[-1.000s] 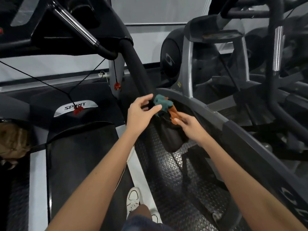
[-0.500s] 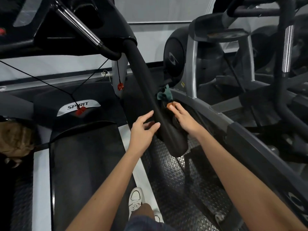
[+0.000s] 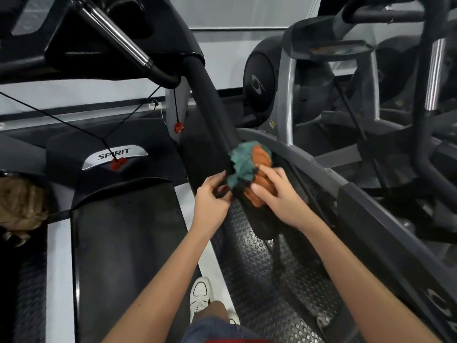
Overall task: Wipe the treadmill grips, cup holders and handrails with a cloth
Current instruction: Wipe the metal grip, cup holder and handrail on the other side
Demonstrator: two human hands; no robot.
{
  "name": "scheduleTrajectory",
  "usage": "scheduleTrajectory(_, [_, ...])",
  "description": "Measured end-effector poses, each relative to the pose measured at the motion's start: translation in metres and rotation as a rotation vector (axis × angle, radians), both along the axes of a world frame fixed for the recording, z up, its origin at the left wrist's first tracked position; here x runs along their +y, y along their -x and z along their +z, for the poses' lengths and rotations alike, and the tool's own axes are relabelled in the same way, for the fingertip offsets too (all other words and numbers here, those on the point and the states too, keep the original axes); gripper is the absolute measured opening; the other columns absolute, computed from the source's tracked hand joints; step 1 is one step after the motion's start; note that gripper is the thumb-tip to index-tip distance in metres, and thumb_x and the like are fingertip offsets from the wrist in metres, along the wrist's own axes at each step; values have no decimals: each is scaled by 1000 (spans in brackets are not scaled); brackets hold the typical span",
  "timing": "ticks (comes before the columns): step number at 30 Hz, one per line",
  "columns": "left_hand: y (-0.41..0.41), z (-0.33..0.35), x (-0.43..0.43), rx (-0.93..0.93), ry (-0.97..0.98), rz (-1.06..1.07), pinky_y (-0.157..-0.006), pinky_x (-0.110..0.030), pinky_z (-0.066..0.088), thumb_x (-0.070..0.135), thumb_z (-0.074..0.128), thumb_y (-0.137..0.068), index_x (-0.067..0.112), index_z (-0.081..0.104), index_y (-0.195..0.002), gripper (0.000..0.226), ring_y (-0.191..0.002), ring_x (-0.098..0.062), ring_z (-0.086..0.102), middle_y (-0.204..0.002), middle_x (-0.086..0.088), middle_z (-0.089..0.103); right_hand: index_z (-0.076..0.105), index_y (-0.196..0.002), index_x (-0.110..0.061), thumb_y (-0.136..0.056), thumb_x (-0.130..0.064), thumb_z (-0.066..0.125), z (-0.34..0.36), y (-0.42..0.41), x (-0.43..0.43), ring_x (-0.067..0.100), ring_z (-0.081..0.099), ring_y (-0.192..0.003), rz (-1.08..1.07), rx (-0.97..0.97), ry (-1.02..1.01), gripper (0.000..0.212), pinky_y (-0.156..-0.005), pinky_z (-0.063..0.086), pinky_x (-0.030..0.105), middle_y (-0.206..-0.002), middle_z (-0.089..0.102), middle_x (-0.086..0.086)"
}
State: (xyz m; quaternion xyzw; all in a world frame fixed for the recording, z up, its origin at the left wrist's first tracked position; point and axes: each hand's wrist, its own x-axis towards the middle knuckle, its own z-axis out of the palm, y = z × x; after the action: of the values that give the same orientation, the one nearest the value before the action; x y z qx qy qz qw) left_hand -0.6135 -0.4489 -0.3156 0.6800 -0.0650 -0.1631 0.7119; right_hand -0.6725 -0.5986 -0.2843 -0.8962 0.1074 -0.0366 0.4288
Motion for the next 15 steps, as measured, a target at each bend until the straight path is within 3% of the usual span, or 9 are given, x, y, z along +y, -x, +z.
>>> scheduleTrajectory(2, [-1, -1, 1, -31, -46, 1, -86, -25, 49, -7, 65, -79, 13, 65, -103, 32, -92, -14, 63, -112, -15, 59, 38, -140, -23, -91, -30, 55, 8, -36, 5, 17, 42, -119, -11, 42, -55, 52, -109, 27, 29, -118, 36, 1])
scheduleTrajectory(5, [0, 2, 3, 9, -4, -21, -96, -37, 48, -1, 69, -79, 13, 58, -123, 48, -106, -19, 61, -117, -1, 58, 29, -144, -21, -97, -34, 42, 13, -69, 5, 4, 39, -118, -113, 122, -362, 51, -98, 30, 15, -135, 41, -1])
scheduleTrajectory(7, [0, 4, 4, 31, 22, -28, -97, -36, 48, -3, 68, -79, 13, 55, -126, 51, -106, -18, 62, -118, 4, 56, 32, -143, -17, -100, -29, 37, 7, -67, 2, 0, 40, -114, -173, 151, -505, 45, -88, 35, 8, -135, 45, -5])
scheduleTrajectory(10, [0, 5, 7, 20, 35, -50, -95, -32, 49, -3, 66, -81, 19, 57, -123, 48, -103, -14, 63, -121, 3, 57, 40, -138, -14, -100, -20, 35, -7, -32, -2, 6, 45, -115, -252, 187, -587, 39, -86, 42, 13, -131, 52, 0])
scheduleTrajectory(12, [-3, 6, 10, 41, 34, -63, -91, -30, 51, 0, 64, -84, 28, 59, -114, 42, -91, -8, 64, -124, 0, 58, 50, -126, -15, -99, -18, 40, -10, -2, -1, 6, 51, -112, -274, 152, -575, 29, -86, 42, 10, -117, 59, -6])
scheduleTrajectory(14, [-7, 8, 13, 64, 25, -73, -92, -34, 51, 5, 62, -87, 32, 60, -109, 34, -86, -8, 64, -121, -1, 61, 54, -111, -20, -96, -12, 47, -7, 18, 2, 0, 53, -97, -225, 35, -389, 19, -83, 40, 6, -101, 60, -11])
scheduleTrajectory(15, [-10, 9, 14, 84, 16, -89, -93, -36, 51, 7, 60, -89, 31, 61, -108, 31, -87, -9, 64, -116, 0, 64, 54, -108, -22, -94, -9, 51, -5, 23, 3, 1, 53, -94, -195, -25, -304, 20, -87, 40, 11, -98, 59, -8])
